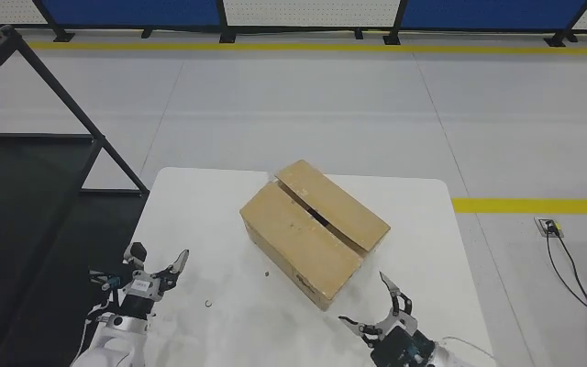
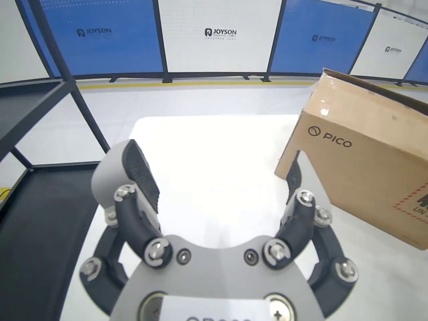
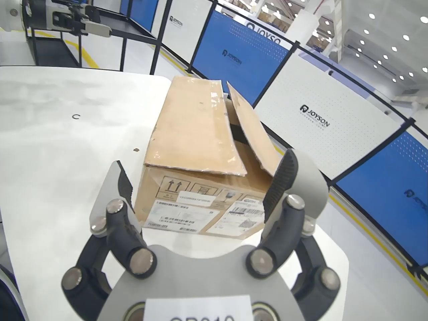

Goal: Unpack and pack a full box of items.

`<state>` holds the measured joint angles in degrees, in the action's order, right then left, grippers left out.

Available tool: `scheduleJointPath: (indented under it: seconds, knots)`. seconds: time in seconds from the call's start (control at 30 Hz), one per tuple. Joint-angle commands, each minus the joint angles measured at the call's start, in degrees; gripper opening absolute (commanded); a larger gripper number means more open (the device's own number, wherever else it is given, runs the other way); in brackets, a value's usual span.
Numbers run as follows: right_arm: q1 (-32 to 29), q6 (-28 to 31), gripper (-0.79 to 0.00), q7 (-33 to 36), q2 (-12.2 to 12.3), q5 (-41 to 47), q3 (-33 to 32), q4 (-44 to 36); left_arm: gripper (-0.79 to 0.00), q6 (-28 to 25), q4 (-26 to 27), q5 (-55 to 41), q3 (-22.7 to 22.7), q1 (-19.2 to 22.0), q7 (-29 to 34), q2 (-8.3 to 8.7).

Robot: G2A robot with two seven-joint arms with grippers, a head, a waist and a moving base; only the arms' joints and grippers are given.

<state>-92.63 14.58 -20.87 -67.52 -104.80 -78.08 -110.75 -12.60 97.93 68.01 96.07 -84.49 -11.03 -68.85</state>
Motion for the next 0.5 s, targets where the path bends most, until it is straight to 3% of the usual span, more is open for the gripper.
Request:
scheduleJointPath:
  seconds: [0.0, 0.2, 0.47]
  knots:
    - [-1.2, -4.27, 0.0, 1.18, -0.39, 0.25, 2.21, 0.03, 0.0, 0.85, -0.11, 0.54, -0.61, 0.87, -0.09, -0.08]
    - [-1.71, -12.84, 0.0, 3.85, -1.73, 3.81, 8.14, 2.13, 0.0, 3.64, -0.06, 0.89, -3.27, 3.94, -0.87, -0.5]
    - [3.4, -24.1, 0.0, 8.28, -4.07, 7.47, 15.31, 6.49, 0.0, 3.64, -0.06, 0.89, -3.27, 3.94, -0.87, -0.5]
